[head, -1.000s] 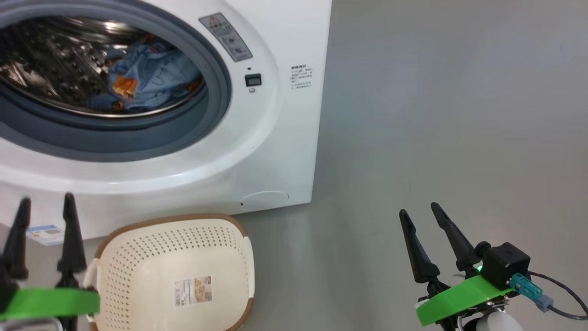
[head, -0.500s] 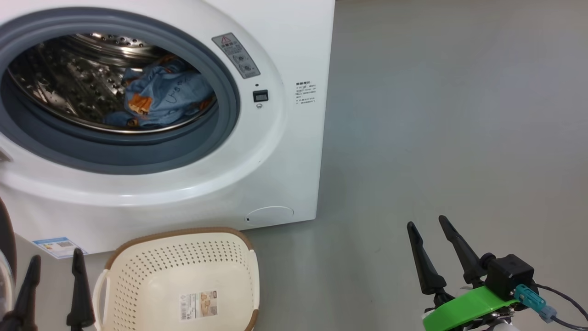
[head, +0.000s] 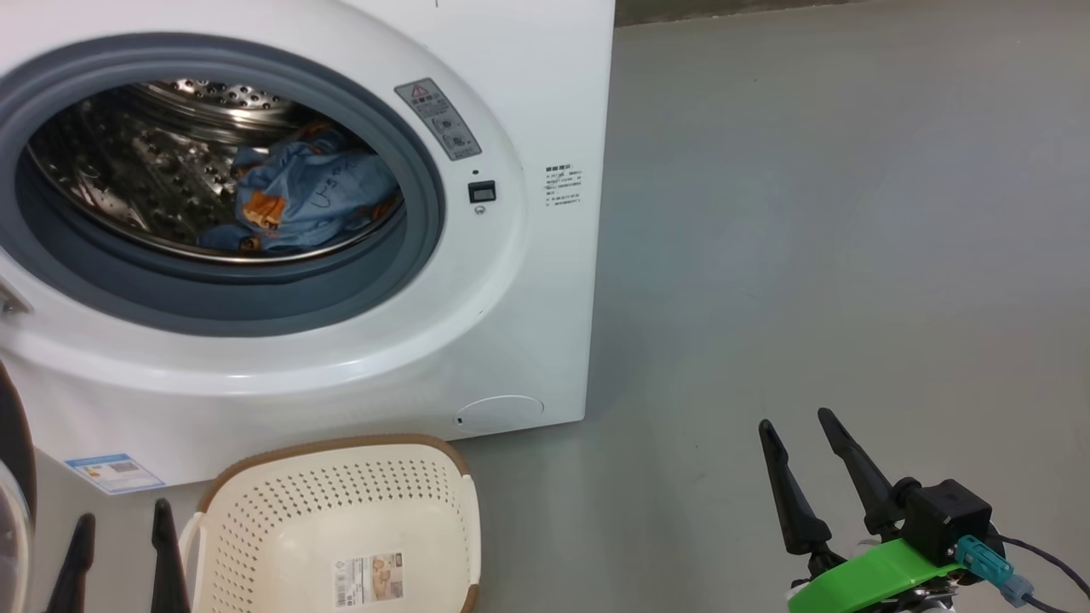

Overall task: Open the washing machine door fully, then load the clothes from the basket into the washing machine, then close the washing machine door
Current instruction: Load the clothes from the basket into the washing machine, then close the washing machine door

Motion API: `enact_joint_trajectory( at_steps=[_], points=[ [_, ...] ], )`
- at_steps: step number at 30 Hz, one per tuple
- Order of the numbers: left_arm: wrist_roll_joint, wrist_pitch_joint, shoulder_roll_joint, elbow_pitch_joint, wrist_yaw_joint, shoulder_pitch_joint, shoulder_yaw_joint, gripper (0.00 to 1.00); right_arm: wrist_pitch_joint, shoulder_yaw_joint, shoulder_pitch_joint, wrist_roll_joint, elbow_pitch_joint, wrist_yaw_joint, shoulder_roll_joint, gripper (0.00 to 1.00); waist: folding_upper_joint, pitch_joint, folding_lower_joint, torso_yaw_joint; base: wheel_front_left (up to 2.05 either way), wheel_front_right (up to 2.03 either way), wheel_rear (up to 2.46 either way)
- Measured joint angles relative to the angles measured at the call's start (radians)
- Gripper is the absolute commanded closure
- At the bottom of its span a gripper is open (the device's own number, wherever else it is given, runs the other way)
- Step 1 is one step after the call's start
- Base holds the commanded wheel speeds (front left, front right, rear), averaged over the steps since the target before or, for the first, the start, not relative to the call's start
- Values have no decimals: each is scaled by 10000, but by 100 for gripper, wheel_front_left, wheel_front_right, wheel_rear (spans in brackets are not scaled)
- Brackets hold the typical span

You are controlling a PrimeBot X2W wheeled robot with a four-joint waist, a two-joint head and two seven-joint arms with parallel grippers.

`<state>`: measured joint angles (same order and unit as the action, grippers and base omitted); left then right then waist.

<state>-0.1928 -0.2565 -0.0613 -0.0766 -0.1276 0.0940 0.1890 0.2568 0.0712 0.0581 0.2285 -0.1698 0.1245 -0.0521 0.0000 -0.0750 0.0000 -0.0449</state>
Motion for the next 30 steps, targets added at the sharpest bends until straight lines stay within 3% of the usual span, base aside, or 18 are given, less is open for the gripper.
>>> enact_joint_trajectory(
  at_steps=[30],
  points=[
    [48,0,90,-134,0,109,-84,0,0,27,-12,-69,-4,0,2,0,0,95,0,-26,0,0,0]
  ],
)
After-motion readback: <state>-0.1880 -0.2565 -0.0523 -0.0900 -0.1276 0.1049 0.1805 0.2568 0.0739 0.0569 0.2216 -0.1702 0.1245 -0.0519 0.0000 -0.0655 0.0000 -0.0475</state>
